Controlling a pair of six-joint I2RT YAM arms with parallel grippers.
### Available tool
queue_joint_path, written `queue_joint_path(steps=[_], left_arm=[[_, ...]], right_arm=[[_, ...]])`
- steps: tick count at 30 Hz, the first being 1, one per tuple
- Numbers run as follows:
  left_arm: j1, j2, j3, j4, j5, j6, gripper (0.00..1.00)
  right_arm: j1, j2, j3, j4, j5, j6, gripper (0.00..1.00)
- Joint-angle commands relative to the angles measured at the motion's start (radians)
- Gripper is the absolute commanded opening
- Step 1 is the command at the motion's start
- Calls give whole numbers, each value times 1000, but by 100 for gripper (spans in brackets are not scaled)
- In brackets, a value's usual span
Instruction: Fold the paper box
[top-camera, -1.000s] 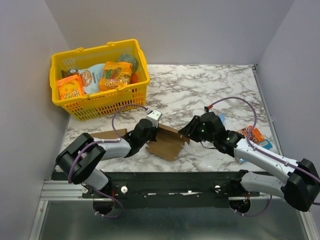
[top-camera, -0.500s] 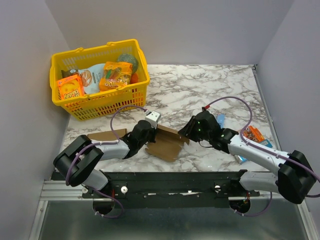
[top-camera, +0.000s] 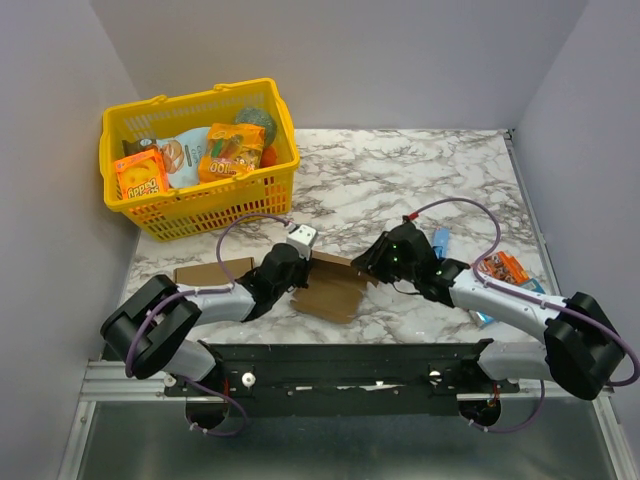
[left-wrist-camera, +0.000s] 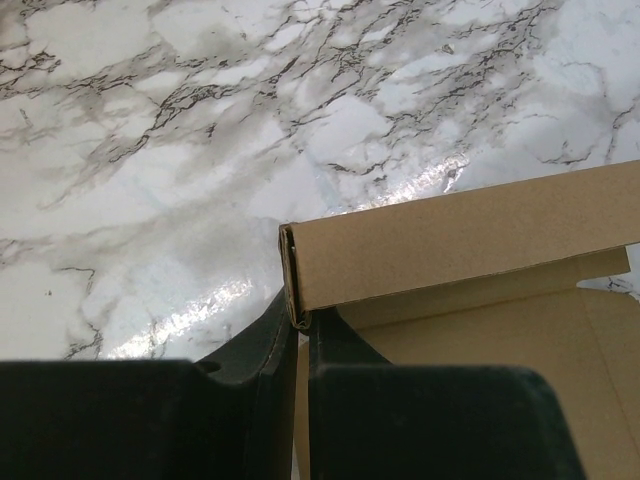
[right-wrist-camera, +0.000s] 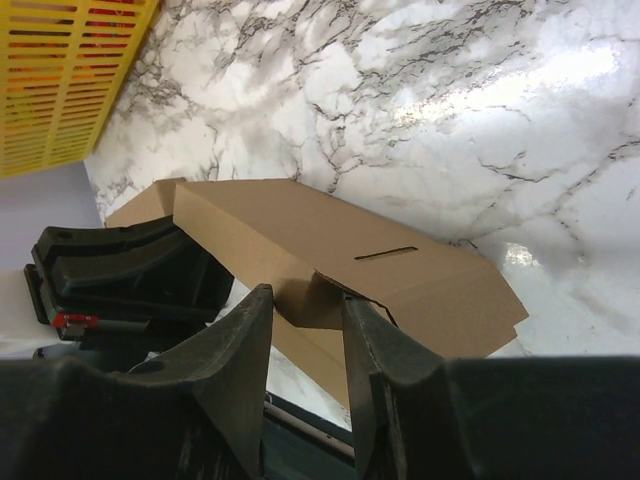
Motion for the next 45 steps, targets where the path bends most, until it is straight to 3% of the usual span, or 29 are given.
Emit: queue_joint_path(steps=[1, 10, 19, 23, 30, 35, 36, 39, 45], left_arm=[[-1, -29, -26, -9, 6, -14, 0], [-20, -54, -46, 12, 9, -20, 0], [-43, -60, -48, 10, -6, -17, 0], [-49, -66, -49, 12, -14, -17, 0], [-61, -68, -49, 6, -32, -17, 0], [-48, -59, -2, -67, -65, -57, 0], [-35, -53, 18, -98, -62, -66, 0], [23, -43, 83, -206, -20, -115, 0], [74, -39, 155, -298, 35, -154, 0]], right_arm=[[-12, 12, -37, 117, 6, 70, 41], [-29, 49, -100, 321, -48, 173, 33], [-38, 70, -114, 401, -111, 240, 29], [-40, 78, -129, 438, -123, 273, 16], [-40, 73, -134, 455, -120, 283, 6], [-41, 55, -128, 438, -103, 219, 9], [-40, 44, -129, 424, -100, 207, 19], [-40, -23, -143, 358, -74, 138, 36], [-29, -149, -152, 216, -30, -31, 37]])
